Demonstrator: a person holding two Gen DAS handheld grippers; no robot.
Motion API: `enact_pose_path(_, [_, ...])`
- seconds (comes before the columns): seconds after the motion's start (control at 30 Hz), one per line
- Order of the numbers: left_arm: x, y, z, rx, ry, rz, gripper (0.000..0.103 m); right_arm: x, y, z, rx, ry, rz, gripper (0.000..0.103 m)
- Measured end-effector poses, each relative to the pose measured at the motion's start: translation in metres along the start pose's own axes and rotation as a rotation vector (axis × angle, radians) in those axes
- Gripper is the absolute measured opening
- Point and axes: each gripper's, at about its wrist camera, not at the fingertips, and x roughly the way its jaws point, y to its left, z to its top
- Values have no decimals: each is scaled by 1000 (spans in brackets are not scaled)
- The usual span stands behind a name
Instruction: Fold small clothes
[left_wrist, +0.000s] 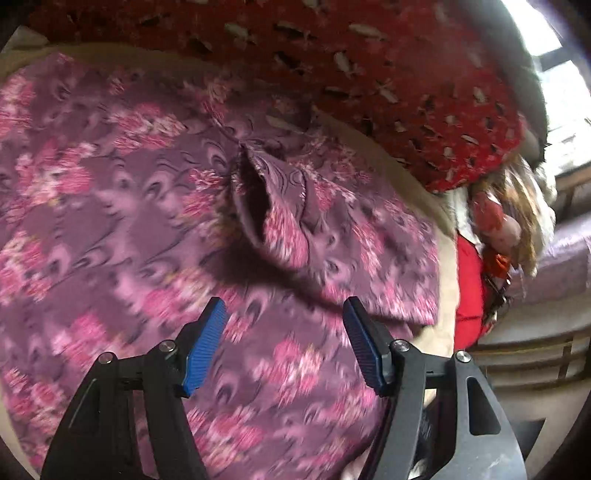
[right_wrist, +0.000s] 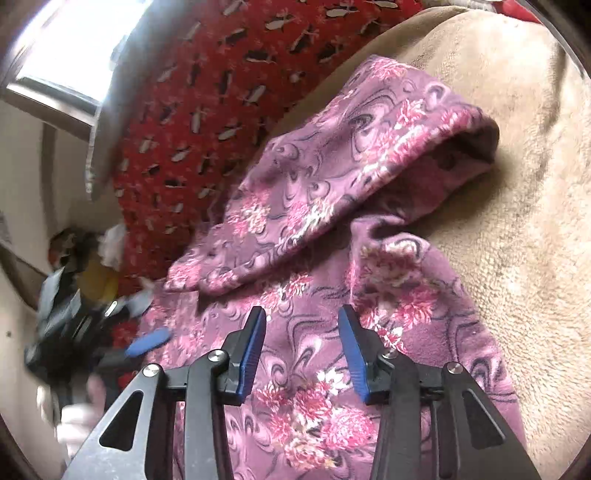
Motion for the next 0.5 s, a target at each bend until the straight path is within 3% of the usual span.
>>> enact_pose_path(0.1, [25,7,11,-95,19,33,64,-3,3,-5,-77,-20,-6,43])
enact_pose_path(0.13, [27,8,12,-116,12,37,50,-4,3,-5,-87,-19,-7,44])
enact_pose_path(0.17, [27,10,14,-136,-2,39,20,-4,2,-4,-85,-16,0,44])
enact_pose_path(0.2, [27,11,16,-143,2,16,6,-5,0,-4,-79,-15,9,44])
enact_pose_path(0.27, [19,12,18,-160,-2,-13,3,-7,-5,-3,-58,-7,37,44])
enact_pose_path(0.4, [-33,15,17,-143,-134,-31,3,-1,-2,-2,-27,31,40,44])
enact_pose_path(0.5, [-74,28,13,-131,-227,-21,3,-5,-2,2,39,47,67,52])
